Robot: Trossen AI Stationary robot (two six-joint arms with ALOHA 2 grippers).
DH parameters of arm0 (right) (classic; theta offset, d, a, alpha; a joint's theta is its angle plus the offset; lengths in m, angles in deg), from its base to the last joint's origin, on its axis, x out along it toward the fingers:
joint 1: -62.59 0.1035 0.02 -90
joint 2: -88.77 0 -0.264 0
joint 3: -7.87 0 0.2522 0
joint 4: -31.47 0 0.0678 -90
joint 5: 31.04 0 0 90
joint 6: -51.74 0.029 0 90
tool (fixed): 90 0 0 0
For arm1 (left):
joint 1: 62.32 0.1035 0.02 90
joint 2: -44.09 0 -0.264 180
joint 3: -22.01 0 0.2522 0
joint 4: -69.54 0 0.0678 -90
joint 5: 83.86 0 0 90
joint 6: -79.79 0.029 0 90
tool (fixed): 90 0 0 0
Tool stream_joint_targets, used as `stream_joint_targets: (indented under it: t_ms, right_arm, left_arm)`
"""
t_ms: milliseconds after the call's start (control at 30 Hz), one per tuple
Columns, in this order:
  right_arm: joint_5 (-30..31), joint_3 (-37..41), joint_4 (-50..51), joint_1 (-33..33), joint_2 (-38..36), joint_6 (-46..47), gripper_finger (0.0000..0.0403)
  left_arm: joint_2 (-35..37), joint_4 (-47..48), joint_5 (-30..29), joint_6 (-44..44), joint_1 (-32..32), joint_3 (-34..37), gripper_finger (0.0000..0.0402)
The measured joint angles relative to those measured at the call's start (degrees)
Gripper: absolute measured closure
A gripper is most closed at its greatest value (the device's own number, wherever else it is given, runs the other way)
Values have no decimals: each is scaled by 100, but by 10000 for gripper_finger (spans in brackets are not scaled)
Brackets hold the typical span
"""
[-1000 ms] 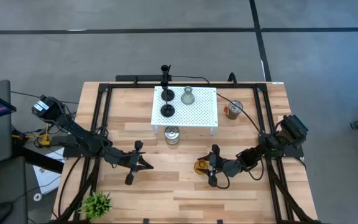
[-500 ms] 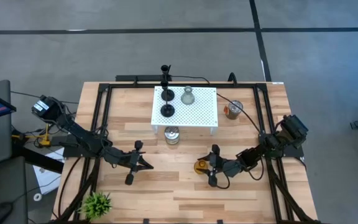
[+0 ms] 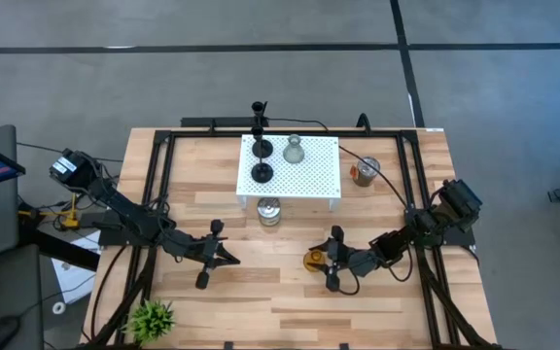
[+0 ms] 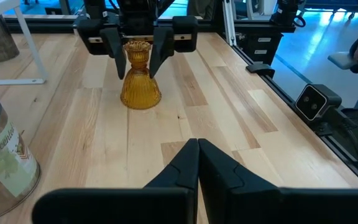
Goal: Pick & Place candle stick holders
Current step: Put the orange glass on the shelf
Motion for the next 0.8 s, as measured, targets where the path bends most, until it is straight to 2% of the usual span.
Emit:
stream_joint_targets:
  t_ms: [800]
  right_arm:
    - [2,-4,-17,0,-7,-15,255]
  left_arm:
    - [0,-1,1,0,-1,0,394]
